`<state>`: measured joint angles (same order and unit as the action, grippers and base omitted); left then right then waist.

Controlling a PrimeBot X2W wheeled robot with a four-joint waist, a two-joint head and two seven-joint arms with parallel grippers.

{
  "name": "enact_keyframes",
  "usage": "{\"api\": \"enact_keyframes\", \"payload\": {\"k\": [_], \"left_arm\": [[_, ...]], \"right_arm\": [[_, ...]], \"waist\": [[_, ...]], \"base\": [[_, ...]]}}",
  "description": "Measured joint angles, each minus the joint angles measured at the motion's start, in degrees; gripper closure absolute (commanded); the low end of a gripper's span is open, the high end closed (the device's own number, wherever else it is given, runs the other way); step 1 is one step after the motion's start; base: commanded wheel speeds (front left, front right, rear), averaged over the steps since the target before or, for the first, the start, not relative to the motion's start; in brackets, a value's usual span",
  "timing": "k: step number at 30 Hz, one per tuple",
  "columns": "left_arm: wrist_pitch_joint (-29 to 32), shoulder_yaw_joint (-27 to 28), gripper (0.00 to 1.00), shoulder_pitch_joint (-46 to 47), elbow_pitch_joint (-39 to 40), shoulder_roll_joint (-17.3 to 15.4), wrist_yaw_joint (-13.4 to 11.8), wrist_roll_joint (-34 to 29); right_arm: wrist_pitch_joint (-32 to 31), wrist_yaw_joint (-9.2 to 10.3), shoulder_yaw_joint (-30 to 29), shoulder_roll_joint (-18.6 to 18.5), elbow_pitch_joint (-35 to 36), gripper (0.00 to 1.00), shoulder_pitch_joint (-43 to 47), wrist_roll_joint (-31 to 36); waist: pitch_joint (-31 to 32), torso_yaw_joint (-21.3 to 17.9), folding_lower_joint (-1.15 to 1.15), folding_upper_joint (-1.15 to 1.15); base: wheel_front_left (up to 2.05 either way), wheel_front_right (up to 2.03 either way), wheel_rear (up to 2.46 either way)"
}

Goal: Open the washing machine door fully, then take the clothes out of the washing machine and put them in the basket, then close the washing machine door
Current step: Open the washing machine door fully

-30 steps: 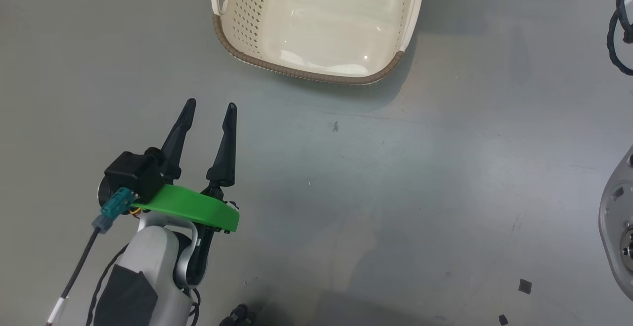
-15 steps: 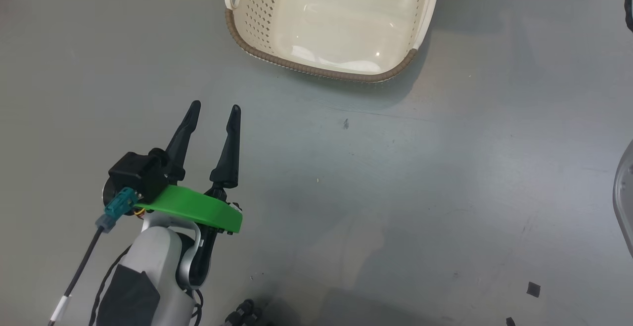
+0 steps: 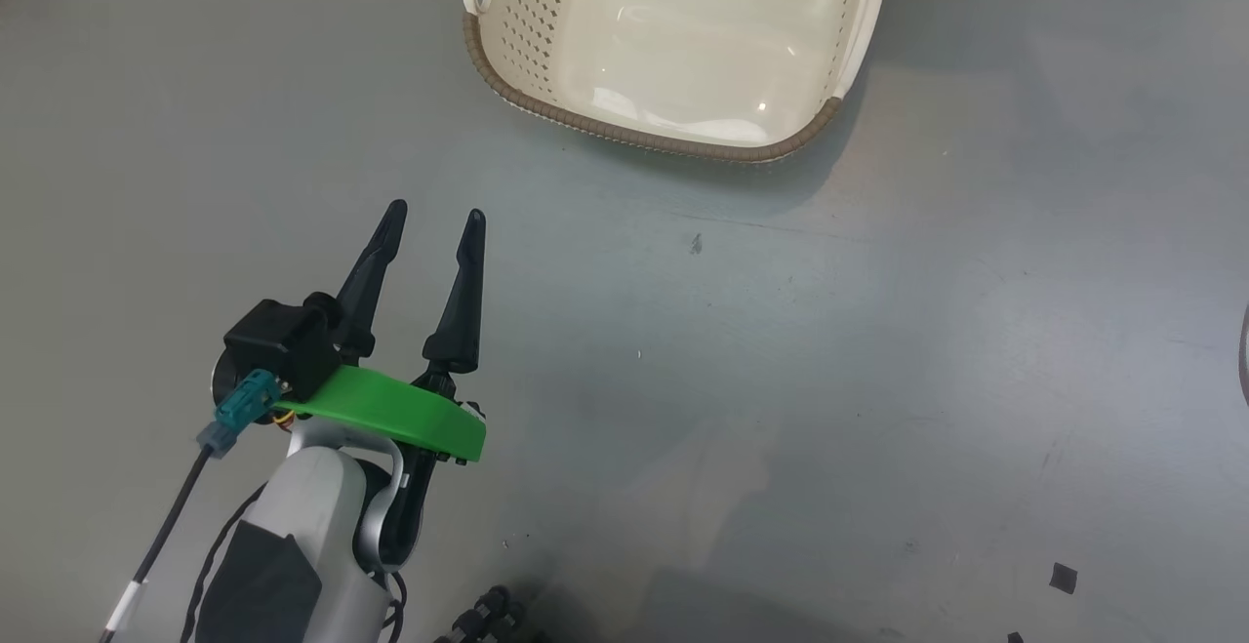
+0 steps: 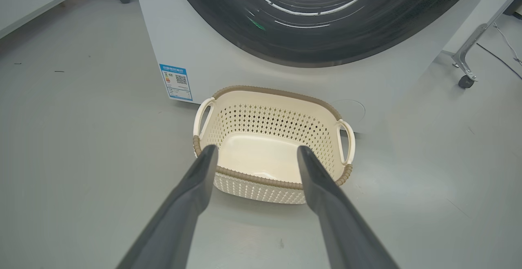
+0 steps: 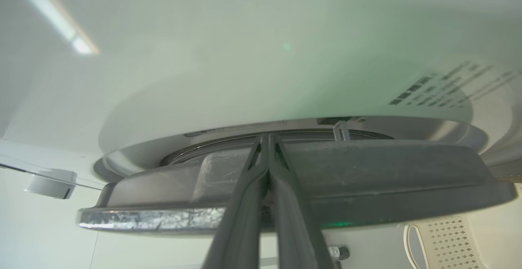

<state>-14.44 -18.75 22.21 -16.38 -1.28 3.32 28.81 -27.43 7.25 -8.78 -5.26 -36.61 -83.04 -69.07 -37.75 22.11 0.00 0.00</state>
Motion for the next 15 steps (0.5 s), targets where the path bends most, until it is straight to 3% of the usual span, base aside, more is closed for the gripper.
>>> {"api": "enact_keyframes", "payload": {"k": [15], "left_arm": [[0.0,-0.1,0.00,0.1,-0.1,0.0,0.0,0.3]], "right_arm": [[-4.3,0.00,-1.5,-1.3,-7.5,1.00,-2.7,-1.9]], "waist": [[0.2,0.0,0.00,0.00]], "base": [[0.00,0.00,0.00]]}}
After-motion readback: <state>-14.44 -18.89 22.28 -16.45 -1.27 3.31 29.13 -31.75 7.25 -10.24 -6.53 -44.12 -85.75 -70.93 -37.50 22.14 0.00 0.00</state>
